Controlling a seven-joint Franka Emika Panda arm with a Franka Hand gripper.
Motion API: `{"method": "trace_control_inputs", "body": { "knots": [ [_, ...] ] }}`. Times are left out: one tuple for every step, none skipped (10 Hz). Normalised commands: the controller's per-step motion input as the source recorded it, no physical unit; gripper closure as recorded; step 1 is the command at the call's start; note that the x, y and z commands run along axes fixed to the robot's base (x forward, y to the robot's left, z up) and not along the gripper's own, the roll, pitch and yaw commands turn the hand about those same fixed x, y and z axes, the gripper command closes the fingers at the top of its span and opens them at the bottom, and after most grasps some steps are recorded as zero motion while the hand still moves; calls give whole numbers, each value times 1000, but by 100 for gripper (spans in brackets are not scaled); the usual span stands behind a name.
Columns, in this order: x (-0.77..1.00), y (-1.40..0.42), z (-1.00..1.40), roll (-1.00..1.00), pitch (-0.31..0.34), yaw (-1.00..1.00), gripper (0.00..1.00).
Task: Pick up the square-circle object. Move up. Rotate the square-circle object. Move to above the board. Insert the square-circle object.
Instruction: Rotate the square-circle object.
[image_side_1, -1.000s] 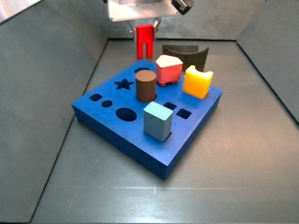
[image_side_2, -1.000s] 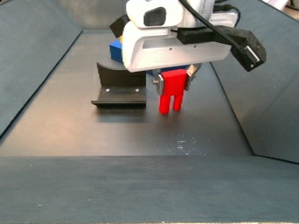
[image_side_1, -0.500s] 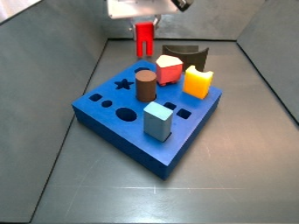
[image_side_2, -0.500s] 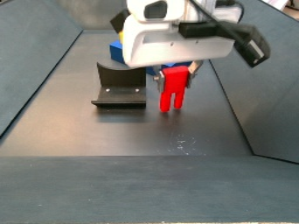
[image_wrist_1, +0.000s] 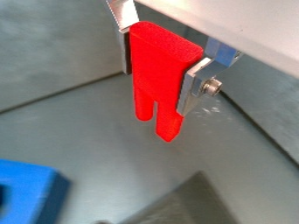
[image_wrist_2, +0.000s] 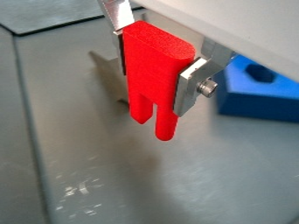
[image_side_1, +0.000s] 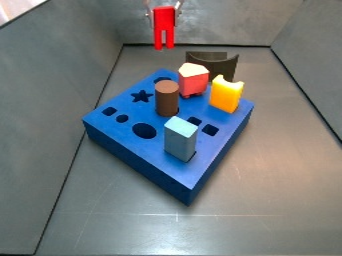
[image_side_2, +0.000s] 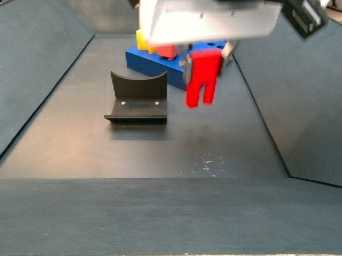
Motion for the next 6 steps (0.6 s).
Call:
{"method": "trace_control_inputs", "body": {
  "knots": [
    [-244, -490, 1000, 27, -43, 3, 100],
    [-214, -422, 1000, 28, -19, 9, 100],
    [-183, -378, 1000, 18, 21, 14, 100],
    [-156, -339, 1000, 10, 41, 17, 100],
    [-141, -288, 1000, -1, 43, 21, 100],
    [-131, -255, 964, -7, 35, 20, 100]
  ]
}}
